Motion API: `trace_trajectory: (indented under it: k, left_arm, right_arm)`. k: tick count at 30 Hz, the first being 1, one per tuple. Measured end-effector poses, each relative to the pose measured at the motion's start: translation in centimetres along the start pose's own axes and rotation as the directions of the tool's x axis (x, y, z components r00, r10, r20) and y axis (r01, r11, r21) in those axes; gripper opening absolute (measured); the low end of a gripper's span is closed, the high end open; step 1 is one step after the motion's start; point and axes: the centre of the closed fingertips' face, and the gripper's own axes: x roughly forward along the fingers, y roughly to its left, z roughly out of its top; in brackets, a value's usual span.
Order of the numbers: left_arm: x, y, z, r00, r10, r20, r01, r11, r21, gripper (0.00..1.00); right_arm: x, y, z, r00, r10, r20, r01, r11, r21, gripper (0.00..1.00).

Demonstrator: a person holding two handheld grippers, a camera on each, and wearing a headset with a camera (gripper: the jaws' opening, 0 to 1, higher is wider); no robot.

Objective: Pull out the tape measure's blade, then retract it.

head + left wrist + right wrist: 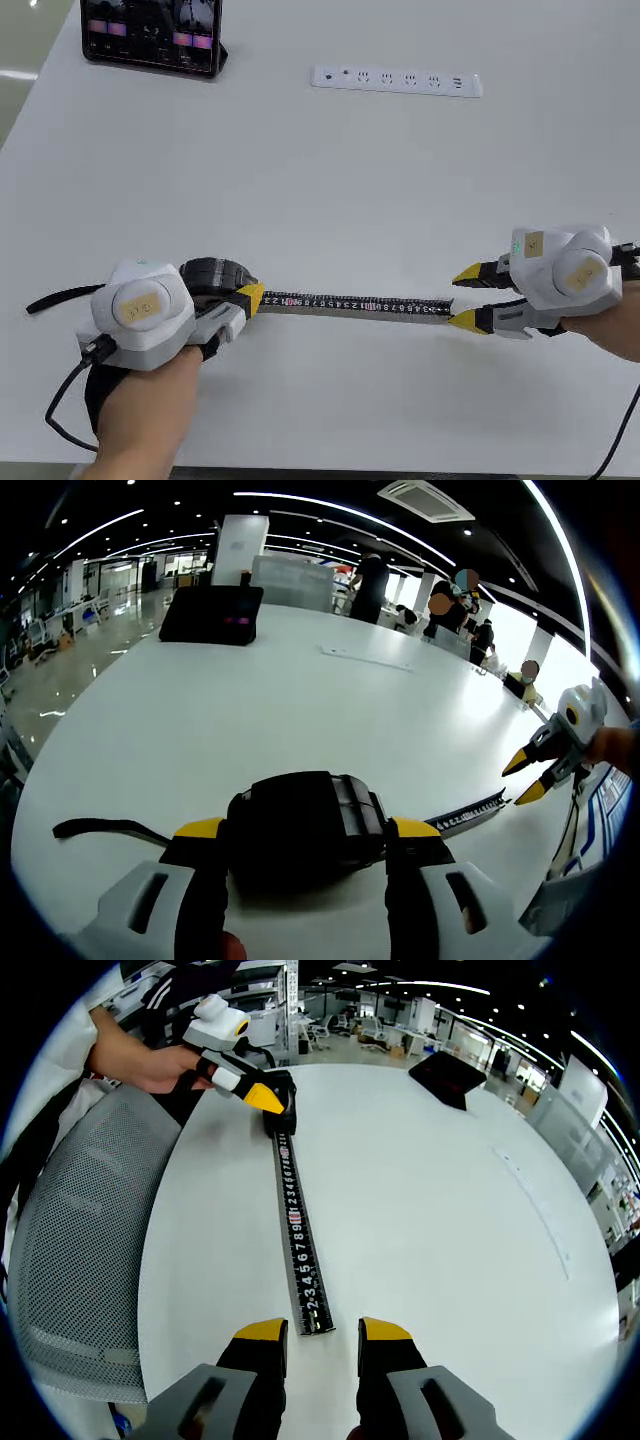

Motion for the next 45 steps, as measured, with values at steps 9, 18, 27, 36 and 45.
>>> trace_trajectory:
  k: [9, 18, 27, 36, 45]
  left_arm:
    - [0.0, 0.0, -0.1, 1.0000, -0.002, -0.002, 0.002, 1.000, 0.003, 0.60]
    - [0.0, 0.0, -0.2, 1.0000, -0.004, -0.006, 0.004, 1.000, 0.003, 0.60]
    - [0.1, 0.0, -0.2, 0.9999, 0.000, -0.011, 0.000, 1.000, 0.002, 0.60]
    - [0.3, 0.1, -0.2, 0.9999, 0.008, -0.015, -0.008, 1.000, -0.002, 0.61]
    - [0.3, 0.1, -0.3, 0.9997, 0.007, -0.024, -0.007, 1.000, 0.003, 0.60]
  right_arm:
    - [0.8, 0.3, -0.3, 0.9992, 0.031, -0.027, -0.032, 0.999, -0.026, 0.19]
    - [1.7, 0.6, -0.7, 0.9962, 0.060, -0.063, -0.063, 0.997, -0.050, 0.16]
    - [2.2, 0.3, -1.2, 0.9941, 0.064, -0.087, -0.069, 0.996, -0.063, 0.12]
    - [2.4, 0.3, -1.3, 0.9935, 0.056, -0.100, -0.063, 0.996, -0.069, 0.12]
    - [2.5, 0.3, -1.3, 0.9931, 0.051, -0.105, -0.059, 0.996, -0.074, 0.11]
